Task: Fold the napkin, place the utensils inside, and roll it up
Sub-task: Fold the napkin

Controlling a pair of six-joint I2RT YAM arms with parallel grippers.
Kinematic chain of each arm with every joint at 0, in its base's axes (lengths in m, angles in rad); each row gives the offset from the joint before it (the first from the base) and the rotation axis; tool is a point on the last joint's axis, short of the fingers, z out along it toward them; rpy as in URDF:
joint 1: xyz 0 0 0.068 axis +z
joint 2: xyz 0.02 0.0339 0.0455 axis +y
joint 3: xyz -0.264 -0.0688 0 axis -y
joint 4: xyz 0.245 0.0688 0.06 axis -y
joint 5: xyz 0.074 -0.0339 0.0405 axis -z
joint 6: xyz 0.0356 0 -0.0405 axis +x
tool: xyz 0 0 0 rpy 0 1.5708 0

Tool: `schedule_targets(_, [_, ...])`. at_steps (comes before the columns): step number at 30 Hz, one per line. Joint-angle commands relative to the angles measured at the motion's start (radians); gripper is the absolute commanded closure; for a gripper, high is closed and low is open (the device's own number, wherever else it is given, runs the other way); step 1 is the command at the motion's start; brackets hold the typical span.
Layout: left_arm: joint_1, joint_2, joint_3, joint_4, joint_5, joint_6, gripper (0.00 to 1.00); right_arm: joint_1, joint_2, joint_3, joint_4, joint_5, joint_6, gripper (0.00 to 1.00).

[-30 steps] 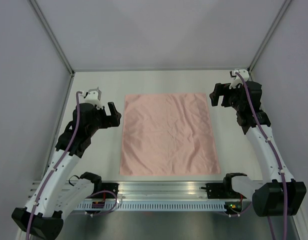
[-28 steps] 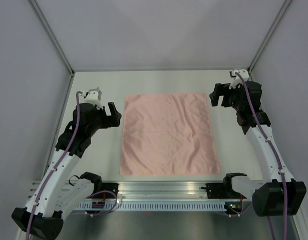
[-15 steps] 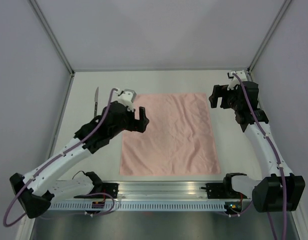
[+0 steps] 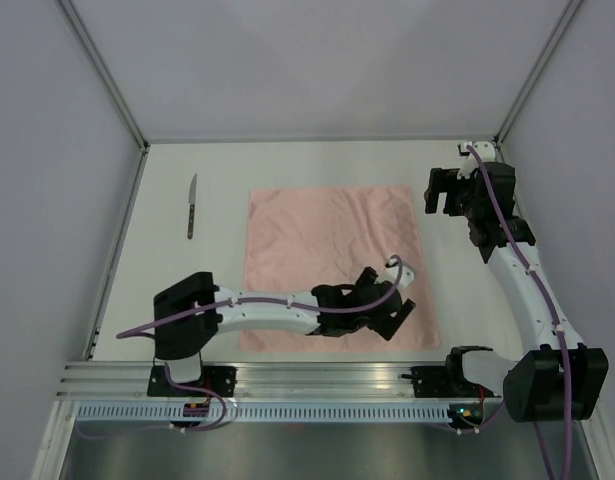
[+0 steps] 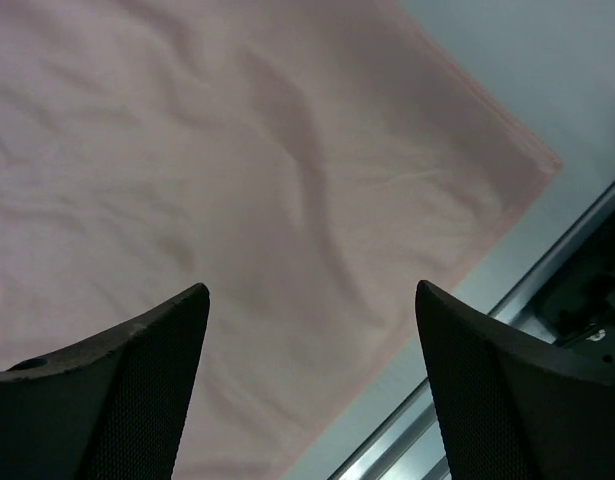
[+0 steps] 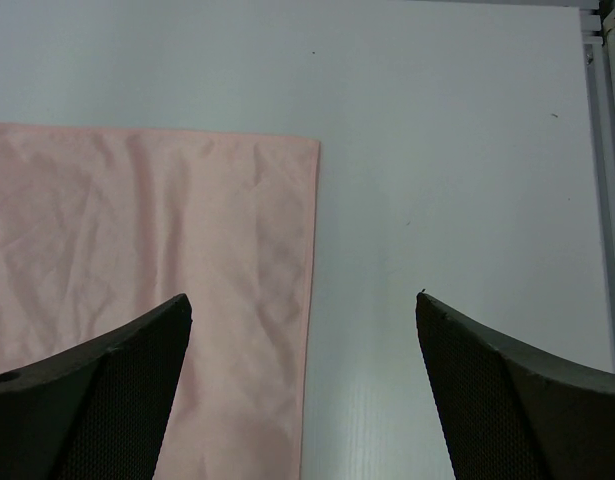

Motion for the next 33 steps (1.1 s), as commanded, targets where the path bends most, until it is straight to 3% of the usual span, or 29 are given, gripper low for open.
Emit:
schedule_targets(1, [-0.065,0.121,0.154,0.15,0.013,-0.007,0.14,0.002,0.0,0.014,0.017,0.048,-0.003,0.02])
schedule_targets(5, [-0.082,0.238,0.256,0.187,0.073,0.015,0.19,0.002,0.003,0.012,0.02,0.052,-0.003,0.02])
schedule_targets(12, [-0.082,0.331,0.294,0.256,0.153,0.03,0.27,0.001,-0.012,0.009,0.03,0.052,-0.003,0.02])
schedule_targets(33, [-0.105,0.471,0.267,0.32,0.121,0.084,0.39,0.002,-0.018,0.005,0.028,0.041,-0.029,0.02])
